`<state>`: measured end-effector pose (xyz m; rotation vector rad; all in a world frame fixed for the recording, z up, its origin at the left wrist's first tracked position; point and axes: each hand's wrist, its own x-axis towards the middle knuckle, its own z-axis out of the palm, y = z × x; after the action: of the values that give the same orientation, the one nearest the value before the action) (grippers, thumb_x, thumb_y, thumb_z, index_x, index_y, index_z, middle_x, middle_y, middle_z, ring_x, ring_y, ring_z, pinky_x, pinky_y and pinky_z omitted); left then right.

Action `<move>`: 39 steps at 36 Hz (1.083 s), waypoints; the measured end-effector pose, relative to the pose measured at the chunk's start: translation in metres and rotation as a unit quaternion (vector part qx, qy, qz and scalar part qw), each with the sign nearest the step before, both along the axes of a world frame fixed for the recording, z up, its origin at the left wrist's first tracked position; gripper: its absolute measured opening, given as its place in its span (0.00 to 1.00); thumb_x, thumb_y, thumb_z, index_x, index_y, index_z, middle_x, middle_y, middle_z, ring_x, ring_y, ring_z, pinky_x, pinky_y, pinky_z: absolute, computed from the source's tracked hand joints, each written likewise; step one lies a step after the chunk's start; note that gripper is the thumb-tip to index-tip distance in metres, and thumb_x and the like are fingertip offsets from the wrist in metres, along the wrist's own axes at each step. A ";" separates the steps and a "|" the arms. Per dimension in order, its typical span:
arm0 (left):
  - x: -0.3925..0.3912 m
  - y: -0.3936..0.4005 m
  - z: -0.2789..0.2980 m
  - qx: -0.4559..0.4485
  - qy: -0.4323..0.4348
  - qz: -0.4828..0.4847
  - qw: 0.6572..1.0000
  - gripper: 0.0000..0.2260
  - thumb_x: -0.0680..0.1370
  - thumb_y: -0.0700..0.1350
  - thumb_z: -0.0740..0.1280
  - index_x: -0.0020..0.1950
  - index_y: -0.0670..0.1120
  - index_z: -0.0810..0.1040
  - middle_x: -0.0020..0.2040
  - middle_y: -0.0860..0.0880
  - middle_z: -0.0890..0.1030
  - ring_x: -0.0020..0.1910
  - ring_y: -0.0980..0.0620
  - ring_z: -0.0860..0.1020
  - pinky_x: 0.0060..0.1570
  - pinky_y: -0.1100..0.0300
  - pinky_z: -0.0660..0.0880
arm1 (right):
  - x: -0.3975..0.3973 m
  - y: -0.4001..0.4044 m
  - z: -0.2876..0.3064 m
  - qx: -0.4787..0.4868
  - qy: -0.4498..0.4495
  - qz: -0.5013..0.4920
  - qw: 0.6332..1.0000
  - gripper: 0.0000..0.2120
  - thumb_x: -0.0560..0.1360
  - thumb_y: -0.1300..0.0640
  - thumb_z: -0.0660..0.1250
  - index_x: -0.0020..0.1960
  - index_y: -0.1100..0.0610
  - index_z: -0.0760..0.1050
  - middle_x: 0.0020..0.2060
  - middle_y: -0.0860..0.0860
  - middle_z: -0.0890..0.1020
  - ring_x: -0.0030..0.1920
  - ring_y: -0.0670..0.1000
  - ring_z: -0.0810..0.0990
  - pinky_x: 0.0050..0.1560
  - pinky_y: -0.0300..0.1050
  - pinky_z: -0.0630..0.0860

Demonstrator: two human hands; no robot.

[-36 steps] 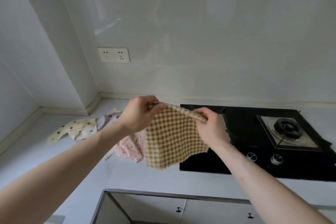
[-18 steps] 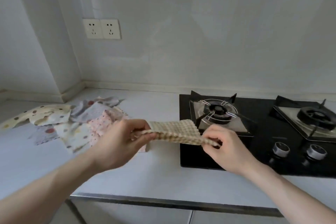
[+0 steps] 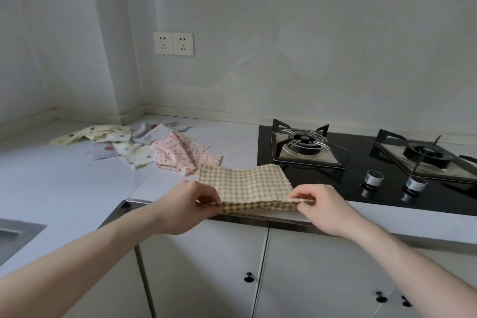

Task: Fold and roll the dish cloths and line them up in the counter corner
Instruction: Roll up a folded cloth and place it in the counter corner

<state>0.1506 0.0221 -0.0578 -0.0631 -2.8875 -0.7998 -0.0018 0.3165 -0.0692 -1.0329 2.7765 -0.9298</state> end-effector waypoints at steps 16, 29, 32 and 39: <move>-0.029 0.006 0.006 -0.012 0.023 0.106 0.994 0.08 0.79 0.50 0.70 0.39 0.53 0.78 0.34 0.56 0.77 0.34 0.58 0.73 0.34 0.66 0.67 | -0.021 0.005 0.023 -0.052 -0.029 -0.045 0.997 0.08 0.76 0.54 0.71 0.51 0.42 0.82 0.41 0.42 0.83 0.39 0.40 0.80 0.40 0.35 0.72; -0.079 -0.009 -0.019 -0.033 -0.011 0.219 0.975 0.11 0.78 0.53 0.67 0.36 0.53 0.74 0.39 0.51 0.80 0.42 0.46 0.78 0.40 0.57 0.73 | -0.072 -0.034 0.009 -0.089 -0.049 -0.125 0.987 0.08 0.77 0.55 0.71 0.56 0.50 0.79 0.39 0.45 0.84 0.46 0.47 0.82 0.53 0.48 0.79; -0.083 -0.009 -0.023 -0.039 0.001 0.238 0.970 0.10 0.77 0.53 0.67 0.36 0.54 0.73 0.39 0.51 0.79 0.42 0.47 0.78 0.39 0.58 0.71 | -0.077 -0.039 0.005 -0.076 -0.046 -0.145 0.985 0.08 0.77 0.54 0.71 0.56 0.50 0.79 0.39 0.44 0.84 0.45 0.46 0.82 0.54 0.50 0.80; -0.083 -0.013 -0.038 -0.021 0.053 0.250 0.967 0.07 0.74 0.55 0.68 0.50 0.55 0.77 0.45 0.55 0.81 0.45 0.51 0.79 0.42 0.59 0.74 | -0.076 -0.045 -0.007 -0.032 -0.045 -0.183 0.982 0.19 0.78 0.42 0.67 0.65 0.49 0.75 0.49 0.43 0.81 0.51 0.47 0.78 0.49 0.44 0.73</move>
<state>0.0677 0.0087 -0.0956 0.5746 -2.6349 -0.6136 -0.0780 0.2711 -0.0761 -0.4750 2.9290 -1.0753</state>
